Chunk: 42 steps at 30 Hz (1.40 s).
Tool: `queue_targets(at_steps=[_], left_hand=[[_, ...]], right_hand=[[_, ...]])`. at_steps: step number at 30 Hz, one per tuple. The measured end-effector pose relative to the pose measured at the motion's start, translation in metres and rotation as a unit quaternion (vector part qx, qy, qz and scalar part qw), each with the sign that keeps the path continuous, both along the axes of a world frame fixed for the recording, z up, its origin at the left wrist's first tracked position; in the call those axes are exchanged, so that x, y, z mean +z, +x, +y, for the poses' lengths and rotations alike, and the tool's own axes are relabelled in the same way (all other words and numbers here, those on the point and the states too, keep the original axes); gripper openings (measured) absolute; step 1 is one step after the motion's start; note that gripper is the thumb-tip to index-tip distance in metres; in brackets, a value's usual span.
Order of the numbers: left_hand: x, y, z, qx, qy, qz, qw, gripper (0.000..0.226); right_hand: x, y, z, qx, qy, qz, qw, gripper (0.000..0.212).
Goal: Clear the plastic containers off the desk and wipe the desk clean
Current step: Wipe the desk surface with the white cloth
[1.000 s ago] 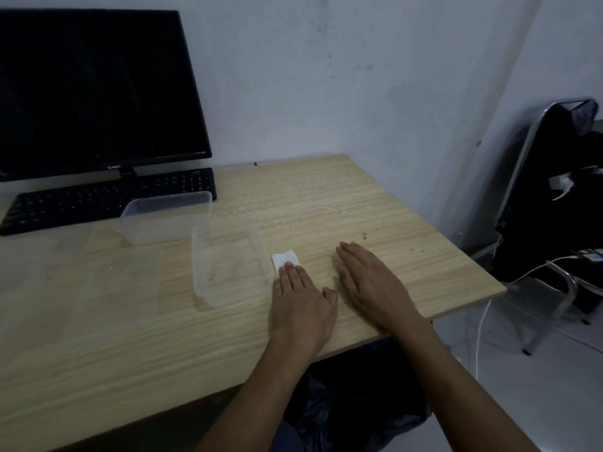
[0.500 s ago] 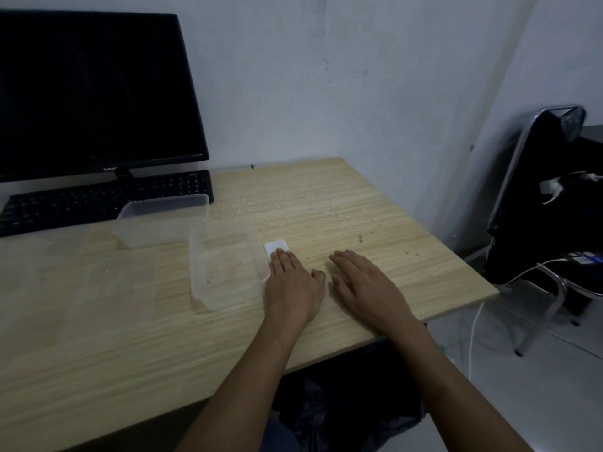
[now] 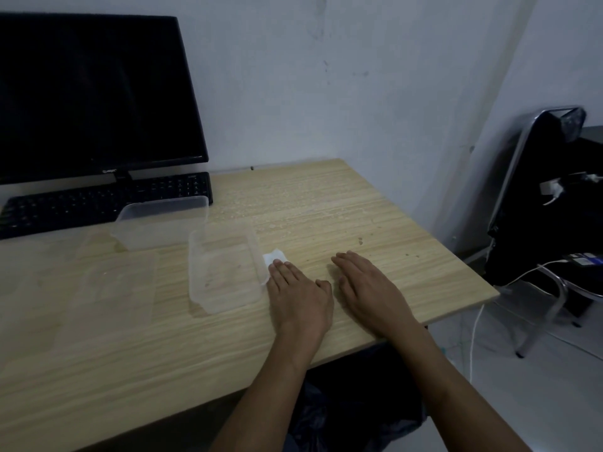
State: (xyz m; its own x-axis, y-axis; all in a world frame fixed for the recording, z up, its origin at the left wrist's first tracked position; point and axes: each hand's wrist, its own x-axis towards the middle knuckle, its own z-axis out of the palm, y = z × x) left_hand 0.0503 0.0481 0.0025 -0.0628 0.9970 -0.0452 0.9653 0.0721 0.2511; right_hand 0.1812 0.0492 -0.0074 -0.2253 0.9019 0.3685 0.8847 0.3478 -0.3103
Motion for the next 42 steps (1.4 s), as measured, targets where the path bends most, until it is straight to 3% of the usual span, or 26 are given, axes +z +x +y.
queue_targets(at_steps=[8, 16, 18, 21, 30, 32, 36, 42], left_hand=[[-0.003, -0.005, 0.026, -0.043, 0.039, -0.03, 0.998, 0.062], [-0.008, -0.006, -0.013, -0.138, 0.039, -0.019, 0.989, 0.068], [-0.007, -0.01, -0.021, -0.138, 0.038, -0.011, 0.99, 0.084], [-0.007, -0.013, -0.021, -0.121, 0.024, -0.025, 0.992, 0.071], [0.002, -0.003, 0.022, -0.061, 0.017, -0.036, 0.997, 0.063], [0.003, 0.001, 0.03, -0.081, 0.019, -0.039, 0.996, 0.062], [0.006, 0.014, 0.032, -0.193, 0.02, -0.015, 0.981, 0.057], [-0.002, 0.007, 0.006, -0.248, 0.061, 0.026, 0.966, 0.051]], right_hand=[[-0.004, 0.002, 0.003, -0.009, -0.006, 0.014, 1.0, 0.062], [-0.002, 0.002, 0.0, -0.018, -0.012, 0.018, 1.0, 0.065], [0.0, 0.001, -0.001, -0.022, -0.013, 0.013, 1.0, 0.055], [0.002, 0.001, -0.001, -0.024, -0.012, 0.008, 1.0, 0.04], [0.0, 0.0, 0.0, -0.06, 0.006, 0.012, 0.998, 0.042], [0.0, 0.0, 0.0, -0.056, 0.006, 0.012, 0.998, 0.054], [0.0, 0.002, 0.002, -0.081, -0.001, 0.023, 0.996, 0.039], [-0.001, 0.008, 0.003, -0.116, 0.002, 0.045, 0.992, 0.046]])
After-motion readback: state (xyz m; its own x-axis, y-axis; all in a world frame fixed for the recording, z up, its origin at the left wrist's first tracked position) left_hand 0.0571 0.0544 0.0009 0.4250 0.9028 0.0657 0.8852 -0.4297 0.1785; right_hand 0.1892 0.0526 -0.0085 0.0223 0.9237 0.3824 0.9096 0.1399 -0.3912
